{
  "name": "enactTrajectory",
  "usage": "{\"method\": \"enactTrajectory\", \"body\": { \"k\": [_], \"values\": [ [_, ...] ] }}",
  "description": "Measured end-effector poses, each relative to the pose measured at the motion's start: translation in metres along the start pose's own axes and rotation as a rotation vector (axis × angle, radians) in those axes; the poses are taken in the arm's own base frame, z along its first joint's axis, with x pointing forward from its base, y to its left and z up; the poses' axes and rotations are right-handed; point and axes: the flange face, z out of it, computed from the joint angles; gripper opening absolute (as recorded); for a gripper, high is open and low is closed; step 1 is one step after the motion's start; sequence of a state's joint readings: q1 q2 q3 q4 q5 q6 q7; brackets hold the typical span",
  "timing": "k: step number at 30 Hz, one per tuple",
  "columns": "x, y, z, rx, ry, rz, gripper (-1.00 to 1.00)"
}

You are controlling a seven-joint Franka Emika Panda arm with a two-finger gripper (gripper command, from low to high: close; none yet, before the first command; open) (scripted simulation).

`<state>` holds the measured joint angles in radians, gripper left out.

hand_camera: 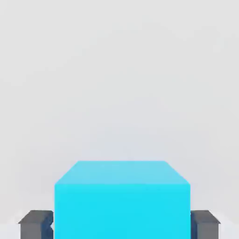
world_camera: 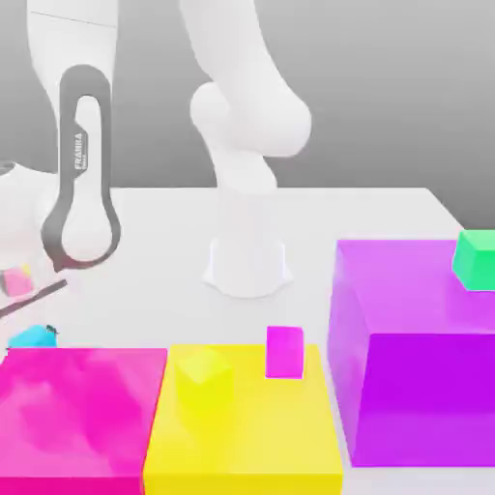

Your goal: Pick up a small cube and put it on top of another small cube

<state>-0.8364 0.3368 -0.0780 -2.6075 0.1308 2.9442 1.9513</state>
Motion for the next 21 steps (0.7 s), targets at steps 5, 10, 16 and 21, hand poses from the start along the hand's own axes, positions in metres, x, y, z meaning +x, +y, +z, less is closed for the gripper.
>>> {"method": "enactTrajectory", "body": {
  "k": [5, 10, 16, 21],
  "values": [
    [0.000, -0.001, -0.014, 0.000, -0.001, 0.002, -1.00],
    [-0.022, 0.012, -0.068, -0.001, -0.005, -0.009, -1.00],
    [-0.145, 0.129, -0.136, -0.004, -0.017, -0.118, -1.00],
    [-0.190, 0.240, -0.177, -0.002, -0.005, -0.158, -1.00]
  ]
}}
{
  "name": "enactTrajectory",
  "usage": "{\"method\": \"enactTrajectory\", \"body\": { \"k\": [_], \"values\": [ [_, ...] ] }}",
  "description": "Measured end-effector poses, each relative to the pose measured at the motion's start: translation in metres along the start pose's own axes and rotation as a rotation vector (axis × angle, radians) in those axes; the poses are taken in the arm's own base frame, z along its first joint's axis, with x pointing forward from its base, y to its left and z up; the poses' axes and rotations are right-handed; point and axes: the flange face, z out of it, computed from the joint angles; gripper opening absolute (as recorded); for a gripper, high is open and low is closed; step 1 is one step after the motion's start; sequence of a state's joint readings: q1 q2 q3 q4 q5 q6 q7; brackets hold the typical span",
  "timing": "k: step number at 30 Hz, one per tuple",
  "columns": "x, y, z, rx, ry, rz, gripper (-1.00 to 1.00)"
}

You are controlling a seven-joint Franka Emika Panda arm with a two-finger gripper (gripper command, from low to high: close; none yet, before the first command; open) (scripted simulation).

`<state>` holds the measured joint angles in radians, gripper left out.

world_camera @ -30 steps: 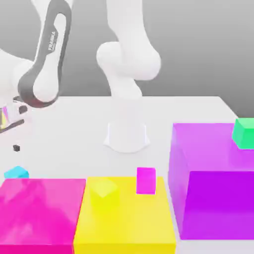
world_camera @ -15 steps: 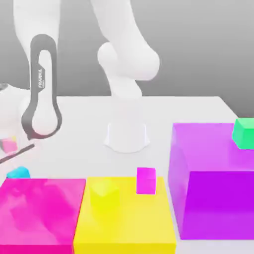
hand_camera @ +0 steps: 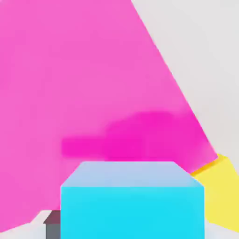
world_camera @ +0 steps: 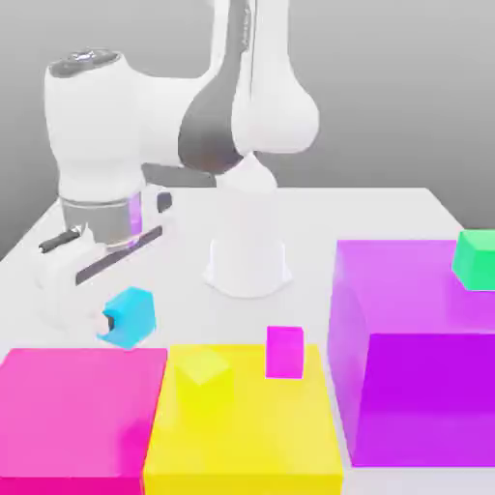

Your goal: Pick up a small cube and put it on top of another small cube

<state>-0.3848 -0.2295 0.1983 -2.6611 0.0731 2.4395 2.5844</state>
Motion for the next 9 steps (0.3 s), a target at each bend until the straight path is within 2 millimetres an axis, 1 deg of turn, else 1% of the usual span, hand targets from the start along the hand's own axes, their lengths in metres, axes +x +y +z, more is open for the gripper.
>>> {"method": "enactTrajectory", "body": {
  "k": [1, 2, 5, 6, 9],
  "values": [
    [-0.005, 0.010, 0.004, 0.002, 0.004, -0.005, -1.00],
    [-0.007, 0.015, 0.011, 0.005, 0.007, -0.007, -1.00],
    [-0.008, 0.020, 0.043, 0.005, 0.007, -0.010, -1.00],
    [-0.008, 0.021, 0.052, 0.003, 0.005, -0.011, 1.00],
    [-0.008, 0.021, 0.052, 0.003, 0.005, -0.011, 1.00]
  ]
}}
